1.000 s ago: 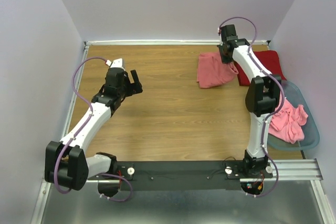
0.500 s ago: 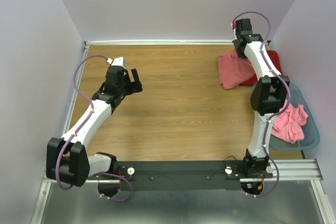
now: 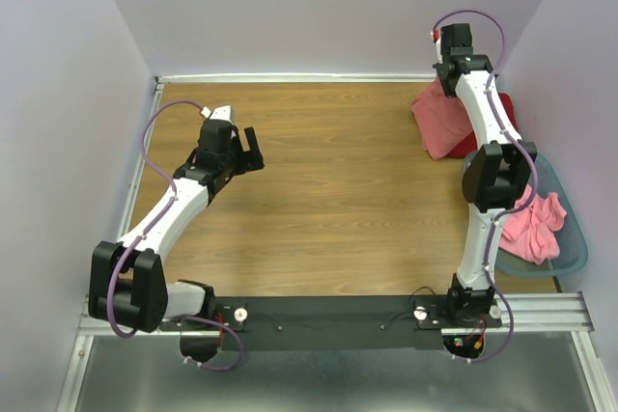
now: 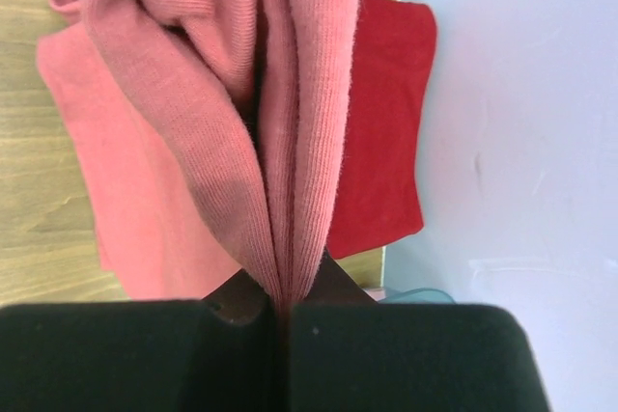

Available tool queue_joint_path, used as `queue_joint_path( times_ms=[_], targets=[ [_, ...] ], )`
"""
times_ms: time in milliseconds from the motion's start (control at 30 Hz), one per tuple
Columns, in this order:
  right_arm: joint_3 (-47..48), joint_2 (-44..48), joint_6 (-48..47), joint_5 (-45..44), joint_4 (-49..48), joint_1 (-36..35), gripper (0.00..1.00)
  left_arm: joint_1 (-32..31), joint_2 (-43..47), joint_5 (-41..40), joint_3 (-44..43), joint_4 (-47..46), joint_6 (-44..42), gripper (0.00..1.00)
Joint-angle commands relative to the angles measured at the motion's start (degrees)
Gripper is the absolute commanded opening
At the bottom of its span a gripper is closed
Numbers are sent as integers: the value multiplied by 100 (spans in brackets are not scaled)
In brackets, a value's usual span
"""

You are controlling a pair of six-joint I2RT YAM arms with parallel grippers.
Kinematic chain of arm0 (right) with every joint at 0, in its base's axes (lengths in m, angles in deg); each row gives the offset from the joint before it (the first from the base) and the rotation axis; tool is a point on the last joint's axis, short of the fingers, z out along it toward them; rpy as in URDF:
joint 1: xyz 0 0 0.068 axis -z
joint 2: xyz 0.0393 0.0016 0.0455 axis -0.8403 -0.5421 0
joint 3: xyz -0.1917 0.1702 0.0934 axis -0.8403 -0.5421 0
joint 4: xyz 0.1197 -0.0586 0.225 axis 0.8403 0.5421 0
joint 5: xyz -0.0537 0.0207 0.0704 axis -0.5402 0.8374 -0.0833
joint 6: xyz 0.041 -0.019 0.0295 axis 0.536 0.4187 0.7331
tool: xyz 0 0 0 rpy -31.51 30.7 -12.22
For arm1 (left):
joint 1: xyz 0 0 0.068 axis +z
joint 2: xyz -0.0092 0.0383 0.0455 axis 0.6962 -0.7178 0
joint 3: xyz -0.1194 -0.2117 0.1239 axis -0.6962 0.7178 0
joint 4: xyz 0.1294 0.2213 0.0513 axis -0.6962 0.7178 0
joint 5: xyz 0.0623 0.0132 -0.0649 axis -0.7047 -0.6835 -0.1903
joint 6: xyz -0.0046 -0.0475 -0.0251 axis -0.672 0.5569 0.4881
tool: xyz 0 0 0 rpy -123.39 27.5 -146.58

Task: Fold and stack the t-shirts
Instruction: Neatly place the folded tshirt to the corner

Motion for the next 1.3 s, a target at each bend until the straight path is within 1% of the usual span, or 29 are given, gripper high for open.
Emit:
queue_joint_path(
  times_ms=[0, 233, 400, 600, 833, 967, 1133, 1267],
  targets=[
    [194, 149, -194, -225, 72, 113, 1, 38, -110, 162, -181, 4, -36, 99],
    [150, 105, -167, -603, -24, 324, 1, 47, -102, 136, -111, 22, -71, 98],
    [45, -18, -352, -1078, -436, 324, 1, 46, -119, 197, -76, 30, -62, 98],
    [-315, -439, -343, -1306, -885, 447, 1, 47, -137, 197, -94, 83, -89, 98],
    [-650, -853, -1, -1333, -1421, 561, 1, 47, -40, 189, -94, 250, -106, 98],
    [-615, -1046, 79, -1701, -1632, 614, 1, 47, 21, 189, -14, 302, -106, 98],
    [-650, -1248, -79, -1895, -1887, 693, 1, 47, 153, 136, 56, 373, -62, 98],
    [-606, -1310, -71, -2220, -2063, 694, 1, 47, 223, 109, 56, 461, -62, 98]
  ],
)
